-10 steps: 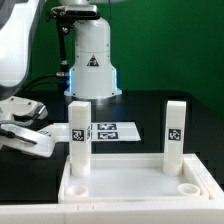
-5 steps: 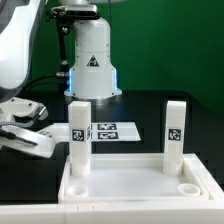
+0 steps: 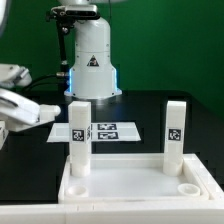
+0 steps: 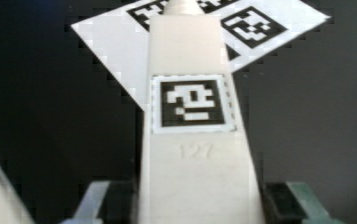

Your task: Assemble desk

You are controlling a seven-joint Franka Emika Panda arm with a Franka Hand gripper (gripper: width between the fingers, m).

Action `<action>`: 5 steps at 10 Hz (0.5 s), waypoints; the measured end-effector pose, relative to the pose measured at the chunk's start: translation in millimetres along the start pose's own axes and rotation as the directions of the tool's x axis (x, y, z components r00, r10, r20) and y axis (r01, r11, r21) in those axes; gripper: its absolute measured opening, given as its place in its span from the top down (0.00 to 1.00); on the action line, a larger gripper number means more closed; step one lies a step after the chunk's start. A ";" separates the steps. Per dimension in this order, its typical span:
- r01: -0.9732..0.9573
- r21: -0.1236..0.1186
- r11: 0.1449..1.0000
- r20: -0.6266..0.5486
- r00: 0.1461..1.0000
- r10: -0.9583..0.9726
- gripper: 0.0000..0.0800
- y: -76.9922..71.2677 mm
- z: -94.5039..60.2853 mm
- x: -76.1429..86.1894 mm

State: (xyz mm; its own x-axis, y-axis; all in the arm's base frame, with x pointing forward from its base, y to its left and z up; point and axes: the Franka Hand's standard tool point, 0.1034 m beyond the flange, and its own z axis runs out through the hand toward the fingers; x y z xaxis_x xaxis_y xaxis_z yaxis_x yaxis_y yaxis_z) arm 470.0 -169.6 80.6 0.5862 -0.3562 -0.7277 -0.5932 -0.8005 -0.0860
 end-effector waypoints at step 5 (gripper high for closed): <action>0.115 -0.011 0.993 -0.316 0.942 -0.113 0.64 -40.0 -68.1 -7.8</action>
Offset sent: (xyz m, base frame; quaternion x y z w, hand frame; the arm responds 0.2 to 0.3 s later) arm 0.0616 -0.0003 0.0666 0.0062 0.2056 -0.0762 0.9756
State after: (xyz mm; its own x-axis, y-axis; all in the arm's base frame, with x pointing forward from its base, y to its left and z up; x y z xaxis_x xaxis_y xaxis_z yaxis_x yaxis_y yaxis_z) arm 526.8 -167.6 136.1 0.7935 -0.3980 -0.4604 -0.5158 -0.8413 -0.1618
